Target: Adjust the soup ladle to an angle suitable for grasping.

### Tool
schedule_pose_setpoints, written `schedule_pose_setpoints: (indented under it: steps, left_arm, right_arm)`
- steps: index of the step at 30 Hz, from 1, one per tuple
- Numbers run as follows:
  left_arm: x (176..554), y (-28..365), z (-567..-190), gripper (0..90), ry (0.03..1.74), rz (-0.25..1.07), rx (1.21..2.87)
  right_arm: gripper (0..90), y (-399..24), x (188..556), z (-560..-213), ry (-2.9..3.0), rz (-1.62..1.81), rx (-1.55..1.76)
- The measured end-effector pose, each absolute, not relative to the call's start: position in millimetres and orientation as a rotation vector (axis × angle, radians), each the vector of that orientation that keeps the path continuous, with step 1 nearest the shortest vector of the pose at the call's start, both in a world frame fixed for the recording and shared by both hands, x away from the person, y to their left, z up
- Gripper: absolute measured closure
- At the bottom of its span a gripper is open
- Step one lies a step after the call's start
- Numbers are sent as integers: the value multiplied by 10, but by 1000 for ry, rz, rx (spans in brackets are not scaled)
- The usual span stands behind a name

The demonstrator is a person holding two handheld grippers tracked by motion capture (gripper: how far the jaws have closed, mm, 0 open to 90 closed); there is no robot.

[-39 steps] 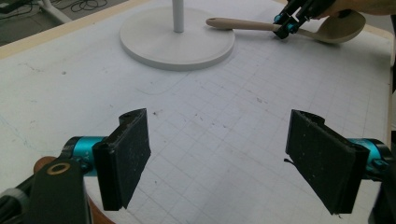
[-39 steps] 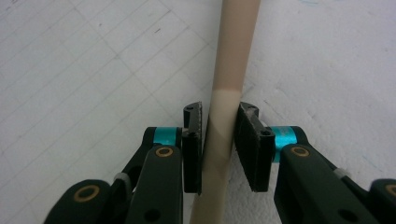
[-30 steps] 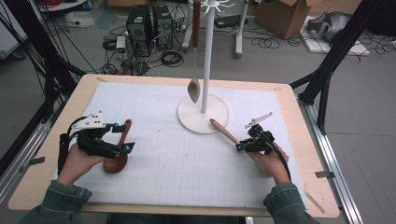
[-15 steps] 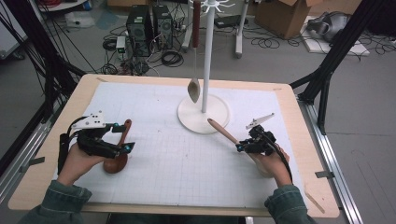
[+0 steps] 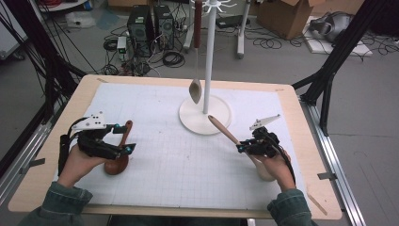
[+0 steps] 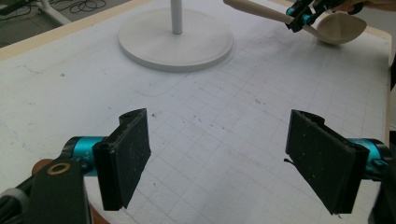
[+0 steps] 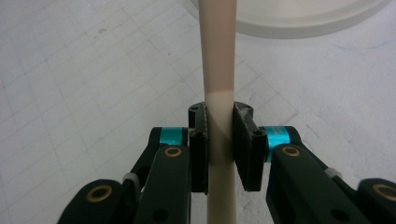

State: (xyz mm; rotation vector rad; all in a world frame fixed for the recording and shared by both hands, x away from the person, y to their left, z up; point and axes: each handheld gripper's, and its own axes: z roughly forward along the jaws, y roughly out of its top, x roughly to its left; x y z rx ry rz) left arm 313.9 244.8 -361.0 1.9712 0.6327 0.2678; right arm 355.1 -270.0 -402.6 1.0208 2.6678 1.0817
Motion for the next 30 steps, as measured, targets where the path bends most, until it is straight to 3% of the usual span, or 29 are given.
schedule_pose_setpoints:
  steps: [30]
  left_arm:
    - [3148, 2433, -3604, 224, 619, 254, 1966]
  right_arm:
    - [780, -2335, 3470, -3885, 2684, 1250, 866]
